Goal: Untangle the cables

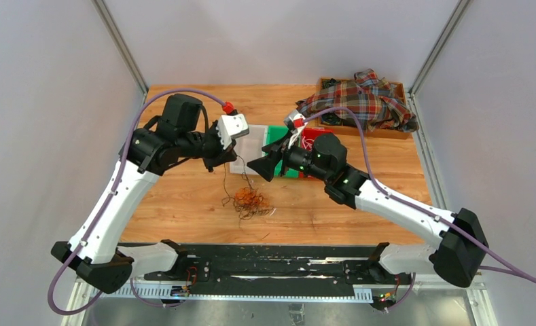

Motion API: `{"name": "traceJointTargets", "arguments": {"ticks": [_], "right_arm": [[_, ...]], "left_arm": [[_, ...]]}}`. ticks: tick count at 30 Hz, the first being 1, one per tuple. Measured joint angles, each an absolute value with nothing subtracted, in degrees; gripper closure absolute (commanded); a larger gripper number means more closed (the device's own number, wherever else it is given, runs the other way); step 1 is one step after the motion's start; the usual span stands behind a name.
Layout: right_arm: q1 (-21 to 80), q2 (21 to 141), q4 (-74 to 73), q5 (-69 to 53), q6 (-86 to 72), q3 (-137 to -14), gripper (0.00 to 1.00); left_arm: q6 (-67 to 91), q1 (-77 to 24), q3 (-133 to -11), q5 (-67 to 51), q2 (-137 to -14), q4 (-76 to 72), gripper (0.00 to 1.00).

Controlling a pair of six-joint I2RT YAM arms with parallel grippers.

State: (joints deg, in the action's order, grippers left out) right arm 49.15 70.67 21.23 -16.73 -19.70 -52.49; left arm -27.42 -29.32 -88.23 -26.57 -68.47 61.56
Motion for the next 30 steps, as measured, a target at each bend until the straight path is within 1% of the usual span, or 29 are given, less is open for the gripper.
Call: {"name": "traceJointTargets", "arguments": {"ticks": [3, 7, 17, 25, 30], "right_arm": [[50.0, 72.8, 22.2, -18.1, -19.7, -53.8, 0.3], [51.7, 75.1, 23.2, -20.7, -19.9, -54.0, 0.31], [52.5, 79.2, 26.8, -21.9, -23.4, -54.1, 0.49], [52.5, 80.0, 28.4, -18.7, -25.1, -54.5, 0.58], [52.5, 80.4, 29.2, -18.5, -26.0, -54.5, 0.6]], "left_arm": [[-27.4, -29.3, -89.2, -27.3, -68.4, 62.0, 0.99], [-27.4, -29.3, -89.6, -28.4, -68.2, 62.2, 1.0], [-27.4, -29.3, -89.9, -31.0, -68.1, 63.2, 1.0], [-27.4, -29.3, -91.0, -32.2, -67.9, 63.4, 1.0], [-27.2, -29.4, -91.9, -33.1, -67.9, 63.7, 1.0]]}}
